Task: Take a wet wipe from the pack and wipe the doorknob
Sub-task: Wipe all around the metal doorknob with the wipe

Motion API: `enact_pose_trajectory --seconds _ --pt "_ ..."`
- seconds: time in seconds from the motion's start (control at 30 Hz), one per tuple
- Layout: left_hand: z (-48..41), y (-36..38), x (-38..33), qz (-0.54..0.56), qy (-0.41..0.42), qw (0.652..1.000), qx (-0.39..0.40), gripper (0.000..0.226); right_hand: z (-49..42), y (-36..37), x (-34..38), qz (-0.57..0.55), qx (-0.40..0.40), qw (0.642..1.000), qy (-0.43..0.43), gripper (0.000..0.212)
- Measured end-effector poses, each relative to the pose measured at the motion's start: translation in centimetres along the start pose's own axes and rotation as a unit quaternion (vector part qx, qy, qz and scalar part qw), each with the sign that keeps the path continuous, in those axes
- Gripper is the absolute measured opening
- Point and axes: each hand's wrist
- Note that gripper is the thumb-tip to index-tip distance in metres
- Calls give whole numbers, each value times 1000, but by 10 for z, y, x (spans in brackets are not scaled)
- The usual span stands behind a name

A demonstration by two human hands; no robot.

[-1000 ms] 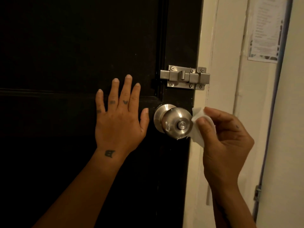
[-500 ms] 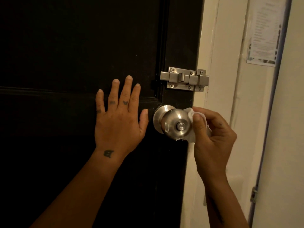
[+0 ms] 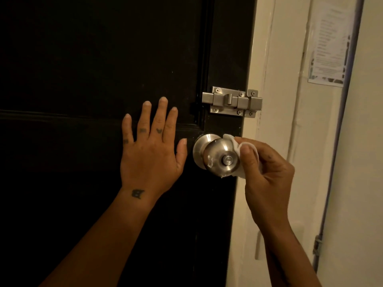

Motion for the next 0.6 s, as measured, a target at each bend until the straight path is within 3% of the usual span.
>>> enact_pose_trajectory --seconds 0.27,0.4,0.47,0.6 --pt "0 0 1 -1 2 1000 -4 59 -7 -14 9 121 14 974 -191 26" --pt "1 0 0 -2 3 1000 -5 58 -21 -19 7 135 87 975 -155 14" --pt "1 0 0 -3 3 1000 -4 58 -28 -23 7 141 84 976 -139 13" --pt "1 1 2 -2 2 1000 -2 58 -32 -19 18 153 126 958 -208 13"
Point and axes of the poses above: each hand's wrist, its own z-axis away from the middle knuckle, its own y-axis out of the palm, x = y × z, and after that the axes turned 6 degrees about z, right-handed
